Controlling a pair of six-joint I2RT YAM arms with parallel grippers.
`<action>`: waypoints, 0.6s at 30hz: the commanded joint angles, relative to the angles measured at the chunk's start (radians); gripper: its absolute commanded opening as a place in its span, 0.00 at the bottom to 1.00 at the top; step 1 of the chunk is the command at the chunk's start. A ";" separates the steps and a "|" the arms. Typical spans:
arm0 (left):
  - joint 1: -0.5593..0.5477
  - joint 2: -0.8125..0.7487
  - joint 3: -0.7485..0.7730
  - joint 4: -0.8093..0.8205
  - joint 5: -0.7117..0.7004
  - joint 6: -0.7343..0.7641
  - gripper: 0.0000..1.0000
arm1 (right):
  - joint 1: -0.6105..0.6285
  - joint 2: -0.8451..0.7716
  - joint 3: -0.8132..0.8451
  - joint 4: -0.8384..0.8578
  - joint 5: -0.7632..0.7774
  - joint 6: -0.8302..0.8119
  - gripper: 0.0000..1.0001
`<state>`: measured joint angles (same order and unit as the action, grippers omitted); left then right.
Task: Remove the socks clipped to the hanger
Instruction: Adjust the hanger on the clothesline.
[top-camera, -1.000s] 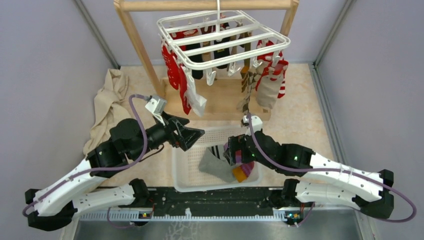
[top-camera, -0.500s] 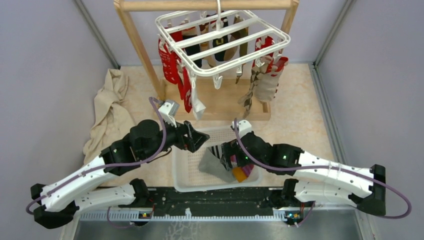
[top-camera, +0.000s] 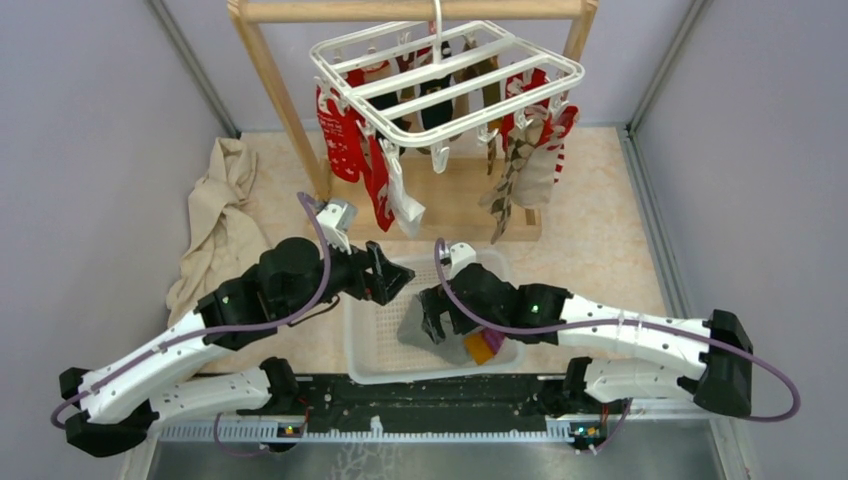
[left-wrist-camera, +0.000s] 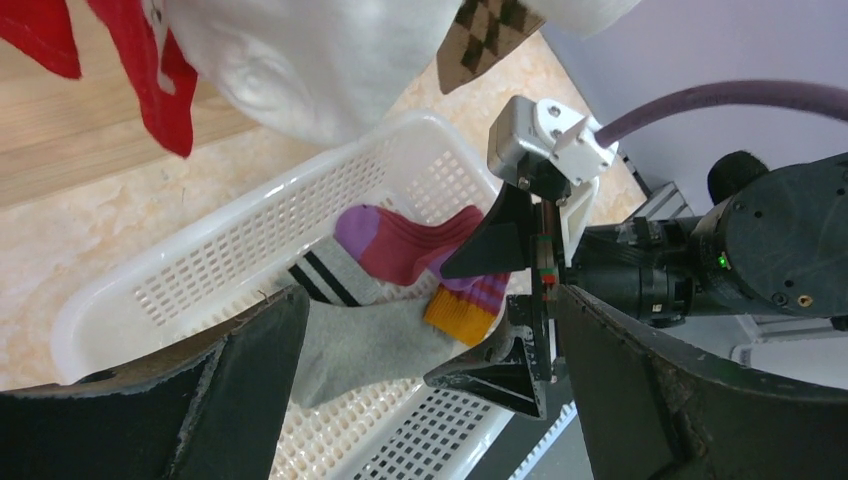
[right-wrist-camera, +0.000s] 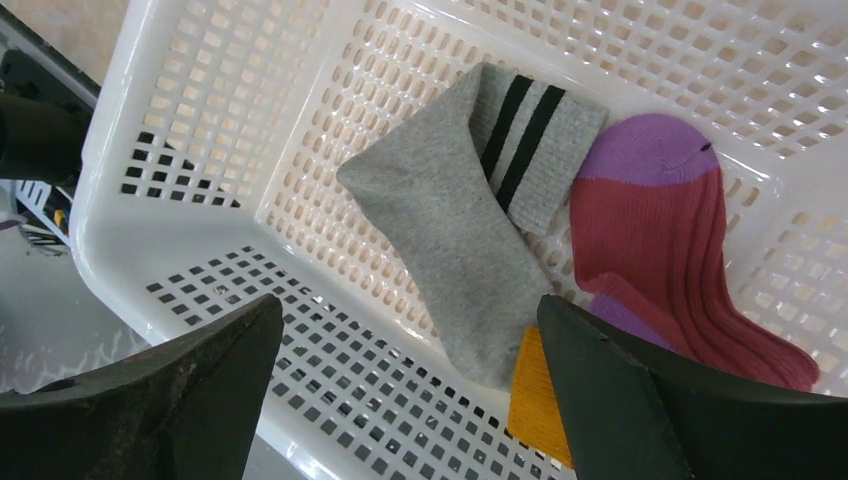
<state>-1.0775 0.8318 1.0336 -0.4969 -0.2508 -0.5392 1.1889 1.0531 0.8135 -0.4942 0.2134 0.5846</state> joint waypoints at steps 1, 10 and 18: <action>-0.004 -0.020 -0.059 0.003 0.024 -0.011 0.99 | 0.009 0.031 0.055 0.080 -0.001 -0.012 0.98; -0.004 -0.035 -0.067 -0.026 0.059 -0.039 0.99 | 0.009 0.011 0.051 0.114 0.056 0.012 0.98; -0.004 -0.008 -0.100 0.044 0.081 -0.046 0.99 | 0.009 -0.038 0.008 0.104 0.055 0.034 0.98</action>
<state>-1.0775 0.8104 0.9489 -0.5007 -0.1936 -0.5743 1.1889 1.0576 0.8299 -0.4297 0.2424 0.6048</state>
